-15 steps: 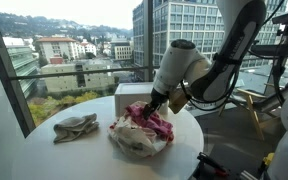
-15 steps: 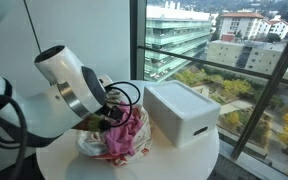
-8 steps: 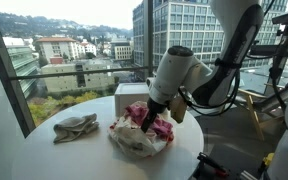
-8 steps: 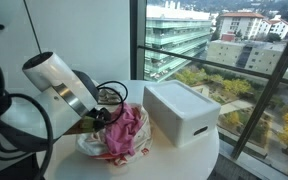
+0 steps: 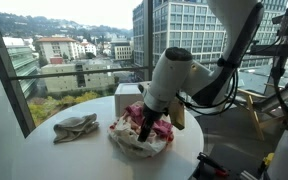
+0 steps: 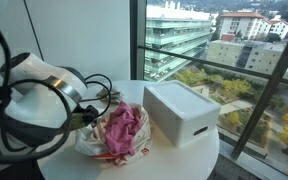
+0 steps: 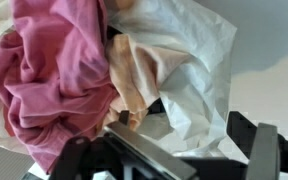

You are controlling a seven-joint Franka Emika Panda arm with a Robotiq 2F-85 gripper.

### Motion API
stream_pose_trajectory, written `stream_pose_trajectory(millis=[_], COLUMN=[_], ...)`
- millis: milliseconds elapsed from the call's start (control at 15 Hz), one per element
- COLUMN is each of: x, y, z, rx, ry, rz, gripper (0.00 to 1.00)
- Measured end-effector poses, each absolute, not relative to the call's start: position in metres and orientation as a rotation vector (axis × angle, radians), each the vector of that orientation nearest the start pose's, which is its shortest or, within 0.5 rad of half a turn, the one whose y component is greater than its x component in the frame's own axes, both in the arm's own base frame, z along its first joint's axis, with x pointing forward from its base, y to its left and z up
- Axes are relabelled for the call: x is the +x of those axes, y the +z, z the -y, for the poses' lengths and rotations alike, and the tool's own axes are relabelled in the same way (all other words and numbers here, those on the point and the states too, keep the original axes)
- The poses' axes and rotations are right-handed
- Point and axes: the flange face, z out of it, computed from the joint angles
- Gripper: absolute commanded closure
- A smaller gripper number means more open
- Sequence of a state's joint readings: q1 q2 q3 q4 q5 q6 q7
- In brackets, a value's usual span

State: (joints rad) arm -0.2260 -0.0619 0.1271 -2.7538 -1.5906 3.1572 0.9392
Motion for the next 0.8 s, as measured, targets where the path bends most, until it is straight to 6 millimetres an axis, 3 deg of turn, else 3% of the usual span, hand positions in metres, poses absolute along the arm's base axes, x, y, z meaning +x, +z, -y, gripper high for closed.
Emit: stream_pose_trajectory(millis=[400, 800], x=[0.349, 0.343], y=[0.245, 0.252], z=[-0.065, -0.071], rx=[-3.136, -3.010], ry=[-0.706, -0.714], rz=[0.961, 0.945], gripper=[0.00, 0.00])
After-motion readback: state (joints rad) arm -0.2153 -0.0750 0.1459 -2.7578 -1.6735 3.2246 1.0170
